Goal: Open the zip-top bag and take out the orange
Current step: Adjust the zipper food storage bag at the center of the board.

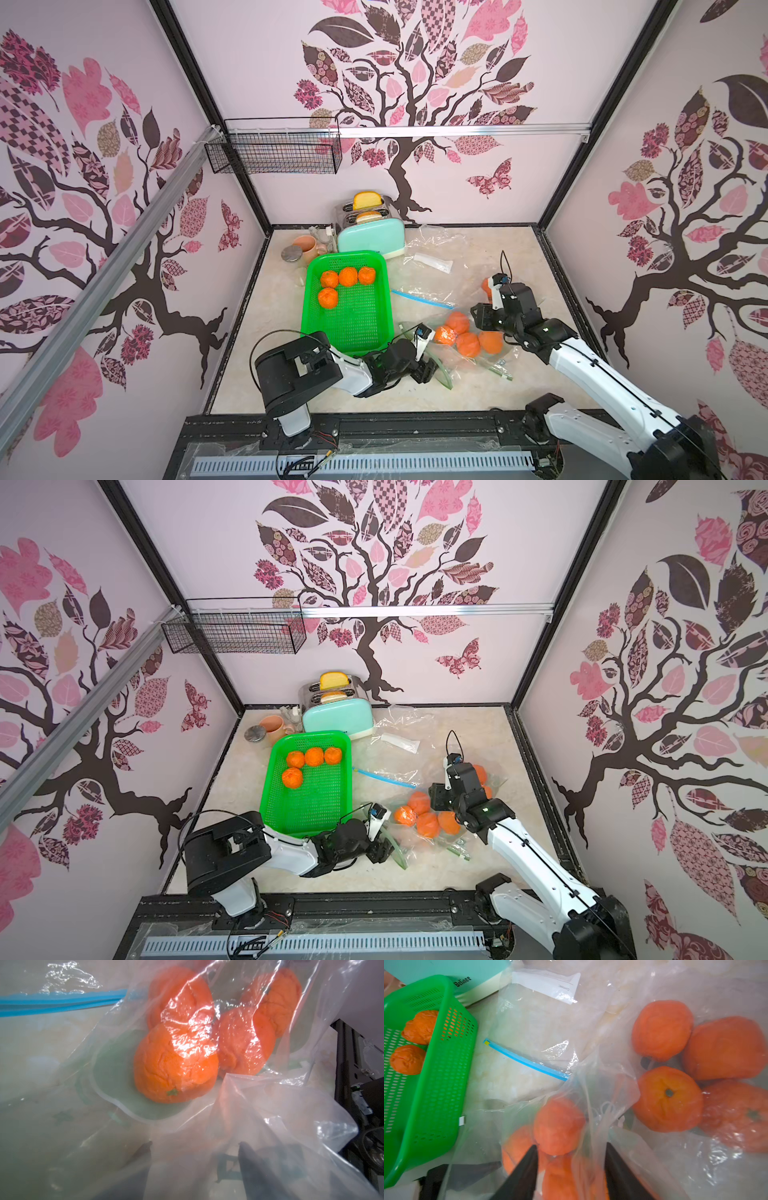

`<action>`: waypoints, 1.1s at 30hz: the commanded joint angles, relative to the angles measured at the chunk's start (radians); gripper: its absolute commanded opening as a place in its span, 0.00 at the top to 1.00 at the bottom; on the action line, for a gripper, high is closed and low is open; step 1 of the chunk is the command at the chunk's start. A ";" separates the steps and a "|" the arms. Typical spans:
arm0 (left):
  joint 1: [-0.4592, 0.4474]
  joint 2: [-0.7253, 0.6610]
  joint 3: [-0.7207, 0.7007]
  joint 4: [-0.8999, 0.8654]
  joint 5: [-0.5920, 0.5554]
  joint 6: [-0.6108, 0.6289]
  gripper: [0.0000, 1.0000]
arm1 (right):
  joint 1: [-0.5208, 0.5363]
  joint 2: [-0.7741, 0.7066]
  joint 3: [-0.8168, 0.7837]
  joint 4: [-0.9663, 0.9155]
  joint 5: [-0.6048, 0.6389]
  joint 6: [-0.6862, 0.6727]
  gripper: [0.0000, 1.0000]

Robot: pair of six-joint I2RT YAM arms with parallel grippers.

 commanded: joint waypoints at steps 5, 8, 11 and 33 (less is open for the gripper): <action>0.005 0.012 0.025 0.001 0.000 0.046 0.32 | -0.002 -0.001 0.148 -0.055 0.126 -0.026 0.50; 0.007 0.017 0.027 0.000 -0.002 0.045 0.32 | -0.002 0.004 0.140 -0.035 0.064 -0.033 0.48; 0.007 0.025 0.028 0.003 -0.003 0.042 0.32 | -0.001 0.088 0.137 -0.064 -0.002 -0.048 0.32; 0.007 0.076 0.017 0.018 -0.002 0.016 0.31 | 0.001 0.012 0.190 -0.036 -0.091 0.013 1.00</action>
